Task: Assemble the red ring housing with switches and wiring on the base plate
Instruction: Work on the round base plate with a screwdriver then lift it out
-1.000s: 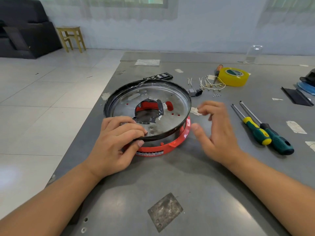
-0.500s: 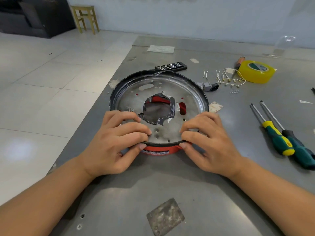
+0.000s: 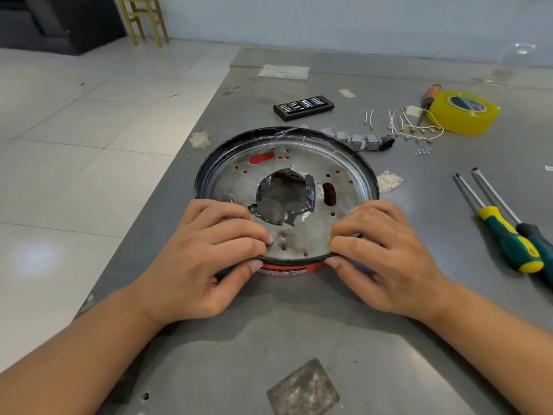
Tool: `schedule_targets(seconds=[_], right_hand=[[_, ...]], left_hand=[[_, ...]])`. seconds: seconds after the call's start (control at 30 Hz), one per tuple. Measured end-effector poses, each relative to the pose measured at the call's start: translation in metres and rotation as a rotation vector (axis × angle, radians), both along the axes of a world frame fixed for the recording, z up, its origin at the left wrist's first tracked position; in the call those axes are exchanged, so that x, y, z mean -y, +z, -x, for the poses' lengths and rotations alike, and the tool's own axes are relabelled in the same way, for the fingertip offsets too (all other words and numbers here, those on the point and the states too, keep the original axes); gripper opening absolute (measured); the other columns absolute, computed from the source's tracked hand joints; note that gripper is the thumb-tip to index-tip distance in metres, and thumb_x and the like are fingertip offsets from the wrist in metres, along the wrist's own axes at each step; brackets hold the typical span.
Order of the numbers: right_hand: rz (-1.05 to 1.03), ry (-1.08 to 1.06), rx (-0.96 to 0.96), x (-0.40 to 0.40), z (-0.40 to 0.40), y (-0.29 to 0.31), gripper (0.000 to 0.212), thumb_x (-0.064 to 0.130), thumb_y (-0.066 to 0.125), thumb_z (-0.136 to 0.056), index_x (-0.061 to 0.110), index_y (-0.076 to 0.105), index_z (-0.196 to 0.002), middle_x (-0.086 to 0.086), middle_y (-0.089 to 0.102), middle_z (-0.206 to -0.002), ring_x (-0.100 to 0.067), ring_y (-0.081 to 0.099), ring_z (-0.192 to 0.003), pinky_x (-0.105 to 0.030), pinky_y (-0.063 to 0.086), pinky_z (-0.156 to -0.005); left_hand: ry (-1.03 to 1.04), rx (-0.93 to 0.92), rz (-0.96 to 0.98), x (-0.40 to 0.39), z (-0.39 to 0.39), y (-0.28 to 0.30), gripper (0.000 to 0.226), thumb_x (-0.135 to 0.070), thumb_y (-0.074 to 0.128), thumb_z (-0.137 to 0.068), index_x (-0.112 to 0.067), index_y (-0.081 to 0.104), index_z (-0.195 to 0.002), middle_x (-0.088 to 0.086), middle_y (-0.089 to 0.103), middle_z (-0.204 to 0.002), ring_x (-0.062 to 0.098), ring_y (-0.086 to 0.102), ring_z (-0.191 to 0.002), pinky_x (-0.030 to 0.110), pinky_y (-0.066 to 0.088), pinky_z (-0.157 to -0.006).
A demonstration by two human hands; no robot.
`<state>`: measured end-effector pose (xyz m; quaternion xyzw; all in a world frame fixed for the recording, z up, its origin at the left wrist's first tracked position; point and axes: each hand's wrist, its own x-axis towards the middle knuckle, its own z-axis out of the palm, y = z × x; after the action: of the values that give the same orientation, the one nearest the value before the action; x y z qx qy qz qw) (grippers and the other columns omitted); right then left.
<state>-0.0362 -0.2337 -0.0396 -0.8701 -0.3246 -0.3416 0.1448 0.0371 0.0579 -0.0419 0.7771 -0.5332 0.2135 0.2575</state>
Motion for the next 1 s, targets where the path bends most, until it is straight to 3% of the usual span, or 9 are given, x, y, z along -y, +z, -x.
schedule_targets(seconds=[1.0], right_hand=[[-0.013,0.023,-0.040,0.0016,0.0008,-0.0001,0.003,0.012,0.073,-0.091,0.010,0.074,-0.094,-0.001,0.071,-0.098,-0.025,0.067,-0.086,-0.048,0.049,-0.089]], left_hand=[[-0.014,-0.007,-0.011,-0.0021,0.0003,-0.0020,0.003,-0.020,0.067,-0.098,-0.022,0.069,-0.099,-0.016,0.071,-0.119,0.018,0.062,-0.118,0.052,0.042,-0.096]])
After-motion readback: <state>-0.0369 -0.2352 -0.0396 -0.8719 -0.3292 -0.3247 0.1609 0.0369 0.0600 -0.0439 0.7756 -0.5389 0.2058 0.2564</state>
